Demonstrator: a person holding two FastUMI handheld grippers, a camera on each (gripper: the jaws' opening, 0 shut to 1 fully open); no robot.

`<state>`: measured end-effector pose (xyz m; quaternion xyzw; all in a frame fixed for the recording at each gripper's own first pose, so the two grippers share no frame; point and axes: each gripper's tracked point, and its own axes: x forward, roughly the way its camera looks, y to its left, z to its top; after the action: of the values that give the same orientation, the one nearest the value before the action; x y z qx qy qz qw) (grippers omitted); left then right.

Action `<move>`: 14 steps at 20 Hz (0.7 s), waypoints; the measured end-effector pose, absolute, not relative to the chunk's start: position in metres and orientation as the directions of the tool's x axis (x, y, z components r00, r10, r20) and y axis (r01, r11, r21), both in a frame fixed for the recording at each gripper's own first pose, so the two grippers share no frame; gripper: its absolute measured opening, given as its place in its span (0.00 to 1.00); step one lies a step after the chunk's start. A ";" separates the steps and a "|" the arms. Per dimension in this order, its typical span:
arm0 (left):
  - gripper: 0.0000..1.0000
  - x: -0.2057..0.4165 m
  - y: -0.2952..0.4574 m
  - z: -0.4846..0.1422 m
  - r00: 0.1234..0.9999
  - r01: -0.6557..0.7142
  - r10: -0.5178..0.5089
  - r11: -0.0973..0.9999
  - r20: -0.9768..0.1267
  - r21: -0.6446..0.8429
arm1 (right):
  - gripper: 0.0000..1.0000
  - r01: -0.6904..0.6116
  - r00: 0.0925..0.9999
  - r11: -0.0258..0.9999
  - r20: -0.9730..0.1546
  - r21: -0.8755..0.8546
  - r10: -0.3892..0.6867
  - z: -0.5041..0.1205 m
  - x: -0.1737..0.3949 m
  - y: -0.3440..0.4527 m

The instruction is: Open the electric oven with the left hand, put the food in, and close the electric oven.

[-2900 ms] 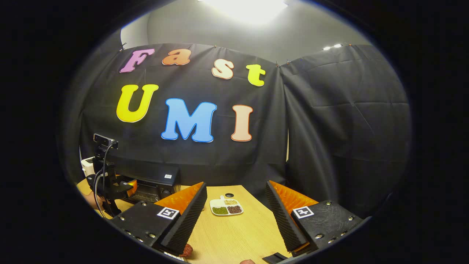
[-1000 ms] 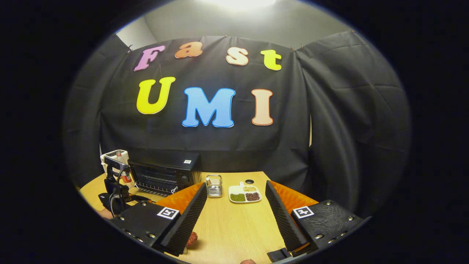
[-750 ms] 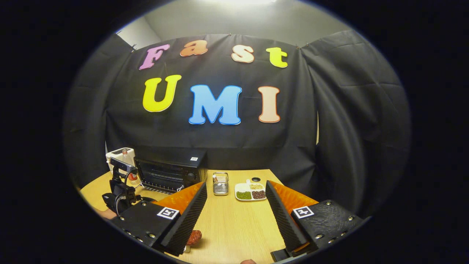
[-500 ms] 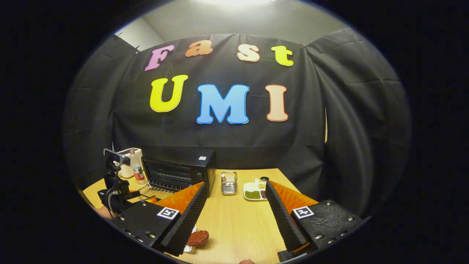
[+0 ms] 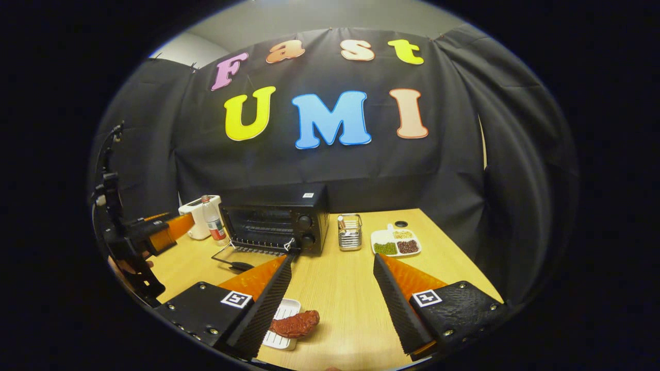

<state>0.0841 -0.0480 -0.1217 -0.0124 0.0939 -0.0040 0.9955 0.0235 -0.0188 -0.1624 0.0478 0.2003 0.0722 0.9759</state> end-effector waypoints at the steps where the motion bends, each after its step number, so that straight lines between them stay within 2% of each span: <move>1: 1.00 0.077 -0.045 -0.111 0.985 0.006 -0.009 1.000 -0.172 -0.020 | 0.97 -0.132 0.900 0.982 -0.400 0.137 0.177 -0.169 0.022 -0.015; 3: 0.96 0.063 -0.039 -0.095 0.988 0.002 -0.003 1.000 -0.155 -0.002 | 0.97 -0.145 0.877 0.974 -0.433 0.176 0.209 -0.183 0.021 -0.007; 4: 1.00 0.055 -0.037 -0.088 0.989 0.002 -0.001 1.000 -0.147 0.004 | 0.98 -0.144 0.864 0.968 -0.451 0.205 0.223 -0.191 0.021 -0.003; 6: 0.96 0.041 -0.031 -0.077 0.991 -0.005 0.008 1.000 -0.131 0.018 | 0.97 -0.118 0.836 0.961 -0.497 0.249 0.231 -0.208 0.018 -0.001; 7: 1.00 0.035 -0.029 -0.076 0.992 -0.006 0.009 1.000 -0.127 0.025 | 0.98 -0.107 0.823 0.956 -0.514 0.275 0.240 -0.214 0.018 0.003; 10: 1.00 0.025 -0.017 -0.076 0.991 -0.029 0.034 0.999 -0.132 0.040 | 1.00 -0.075 0.780 0.936 -0.564 0.344 0.270 -0.236 0.014 0.011; 14: 1.00 0.014 0.005 -0.077 0.986 -0.082 0.086 0.996 -0.146 0.031 | 0.98 -0.006 0.704 0.905 -0.641 0.426 0.306 -0.268 0.008 0.016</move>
<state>0.0138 0.0049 -0.0772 0.0124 0.0739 0.0422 0.9963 0.0080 0.0161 -0.2678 0.2002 0.3751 0.0867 0.9010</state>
